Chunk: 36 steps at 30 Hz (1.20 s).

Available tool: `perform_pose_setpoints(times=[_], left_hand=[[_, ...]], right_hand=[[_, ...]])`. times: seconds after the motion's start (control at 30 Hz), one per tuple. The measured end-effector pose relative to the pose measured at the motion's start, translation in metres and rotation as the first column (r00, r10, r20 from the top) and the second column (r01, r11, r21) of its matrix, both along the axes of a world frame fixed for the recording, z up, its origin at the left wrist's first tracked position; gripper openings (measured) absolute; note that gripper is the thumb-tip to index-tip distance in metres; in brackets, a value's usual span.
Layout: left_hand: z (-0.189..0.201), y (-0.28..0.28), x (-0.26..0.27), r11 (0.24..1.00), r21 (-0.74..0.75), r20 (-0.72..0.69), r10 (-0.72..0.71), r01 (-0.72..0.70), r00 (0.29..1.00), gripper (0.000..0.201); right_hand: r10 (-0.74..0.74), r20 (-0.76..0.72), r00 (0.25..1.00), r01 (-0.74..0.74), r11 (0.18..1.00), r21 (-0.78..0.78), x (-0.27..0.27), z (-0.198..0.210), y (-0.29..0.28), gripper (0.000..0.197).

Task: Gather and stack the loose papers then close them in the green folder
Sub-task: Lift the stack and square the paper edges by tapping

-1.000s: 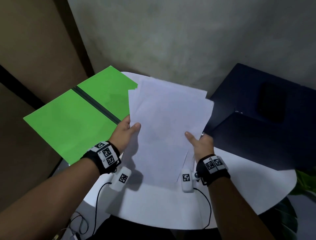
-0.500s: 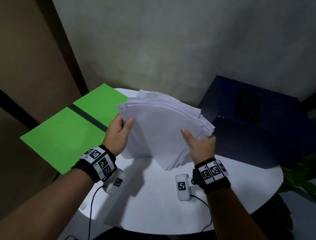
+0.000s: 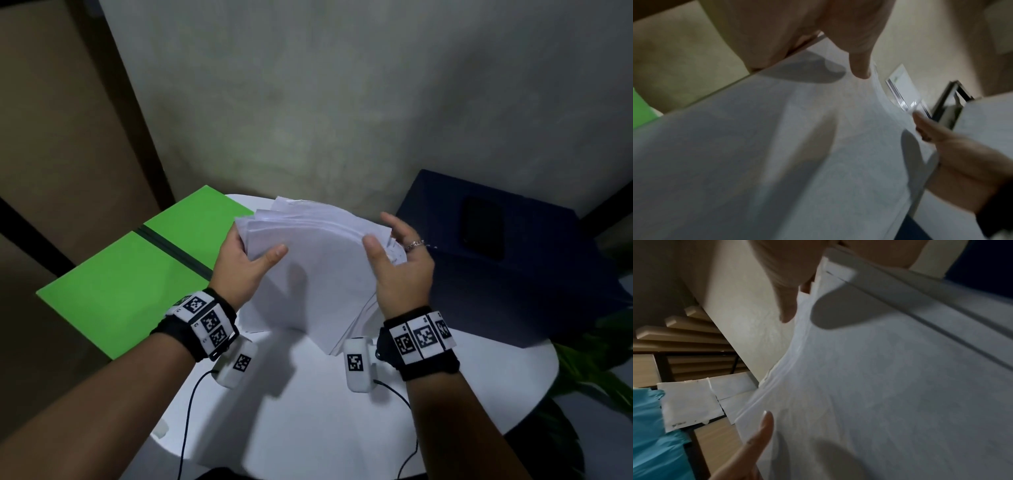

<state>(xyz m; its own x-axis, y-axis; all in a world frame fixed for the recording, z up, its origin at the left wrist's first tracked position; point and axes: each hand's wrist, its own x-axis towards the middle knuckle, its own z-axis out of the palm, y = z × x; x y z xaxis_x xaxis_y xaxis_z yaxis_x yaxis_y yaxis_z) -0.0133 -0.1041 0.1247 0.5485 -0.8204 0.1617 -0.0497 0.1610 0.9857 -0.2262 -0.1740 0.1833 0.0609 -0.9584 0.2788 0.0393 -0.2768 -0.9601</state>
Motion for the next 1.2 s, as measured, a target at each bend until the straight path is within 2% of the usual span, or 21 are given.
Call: perform_pose_setpoints(times=[0.07, 0.17, 0.23, 0.27, 0.37, 0.47, 0.53, 0.6, 0.63, 0.7, 0.77, 0.8, 0.87, 0.9, 0.97, 1.07, 1.2], left_hand=[[0.000, 0.001, 0.000, 1.000, -0.007, -0.015, 0.010, -0.010, 1.000, 0.058], [0.002, 0.001, 0.000, 0.999, -0.026, -0.037, 0.027, -0.028, 0.999, 0.057], [0.002, 0.001, 0.000, 1.000, -0.015, -0.026, 0.020, -0.021, 0.999, 0.060], [0.001, 0.000, -0.001, 1.000, -0.013, -0.016, 0.015, -0.015, 1.000, 0.062], [0.000, -0.002, 0.000, 1.000, -0.009, -0.012, 0.005, -0.005, 1.000, 0.066], [0.001, -0.003, 0.000, 1.000, -0.002, -0.007, -0.001, 0.001, 1.000, 0.064], [-0.001, -0.002, 0.002, 1.000, 0.012, -0.003, 0.001, -0.001, 1.000, 0.055], [-0.005, -0.002, 0.003, 0.999, 0.040, -0.007, 0.006, -0.005, 1.000, 0.043], [-0.006, -0.003, 0.003, 0.999, 0.053, -0.010, 0.006, -0.006, 1.000, 0.037], [-0.003, -0.003, 0.002, 0.997, 0.072, -0.030, 0.009, -0.006, 0.999, 0.027], [0.001, -0.003, 0.005, 0.999, 0.032, -0.064, 0.024, -0.022, 0.998, 0.021], [0.004, -0.001, 0.006, 1.000, 0.008, -0.078, 0.026, -0.026, 0.997, 0.031], [0.006, 0.003, 0.007, 1.000, 0.001, -0.061, -0.029, 0.029, 0.998, 0.070], [0.004, 0.006, 0.006, 0.996, 0.040, -0.052, -0.080, 0.083, 0.995, 0.084], [0.002, 0.012, -0.001, 0.984, 0.090, -0.044, -0.151, 0.155, 0.988, 0.091], [0.014, 0.012, -0.004, 0.998, -0.025, 0.008, -0.065, 0.066, 0.998, 0.074], [0.044, 0.002, -0.012, 0.987, -0.148, 0.171, 0.091, -0.065, 0.981, 0.018]], right_hand=[[-0.044, -0.023, 0.999, 0.044, 0.999, -0.019, 0.001, 0.001, -0.001, 0.011], [-0.186, 0.043, 0.982, 0.186, 0.983, 0.002, -0.002, 0.001, -0.003, 0.020], [-0.196, 0.113, 0.974, 0.197, 0.980, 0.008, -0.001, 0.002, -0.005, 0.020], [-0.187, 0.112, 0.976, 0.189, 0.982, -0.007, 0.001, 0.004, -0.005, 0.019], [-0.213, -0.016, 0.977, 0.212, 0.976, -0.055, 0.006, 0.003, -0.010, 0.015], [-0.300, 0.060, 0.952, 0.297, 0.953, 0.060, 0.001, -0.001, -0.011, 0.018], [-0.211, 0.124, 0.969, 0.201, 0.976, 0.089, -0.004, -0.009, -0.009, 0.033], [-0.089, 0.129, 0.988, 0.071, 0.987, 0.143, -0.009, -0.020, -0.007, 0.052], [-0.050, 0.094, 0.994, 0.033, 0.983, 0.182, -0.009, -0.025, -0.008, 0.052], [-0.013, 0.015, 1.000, 0.009, 0.972, 0.237, -0.010, -0.027, -0.008, 0.034], [0.017, 0.027, 0.999, -0.022, 0.980, 0.198, -0.014, -0.021, -0.009, 0.023], [0.034, 0.044, 0.998, -0.041, 0.986, 0.163, -0.018, -0.016, -0.010, 0.021], [0.083, 0.059, 0.995, -0.090, 0.989, 0.120, -0.026, -0.012, -0.011, 0.025], [0.105, 0.049, 0.993, -0.110, 0.986, 0.126, -0.028, -0.015, -0.009, 0.033], [0.114, 0.039, 0.993, -0.119, 0.975, 0.186, -0.028, -0.023, -0.004, 0.044], [0.096, 0.034, 0.995, -0.101, 0.978, 0.185, -0.026, -0.030, 0.000, 0.031], [0.065, 0.025, 0.998, -0.068, 0.989, 0.135, -0.025, -0.030, 0.001, 0.029]])
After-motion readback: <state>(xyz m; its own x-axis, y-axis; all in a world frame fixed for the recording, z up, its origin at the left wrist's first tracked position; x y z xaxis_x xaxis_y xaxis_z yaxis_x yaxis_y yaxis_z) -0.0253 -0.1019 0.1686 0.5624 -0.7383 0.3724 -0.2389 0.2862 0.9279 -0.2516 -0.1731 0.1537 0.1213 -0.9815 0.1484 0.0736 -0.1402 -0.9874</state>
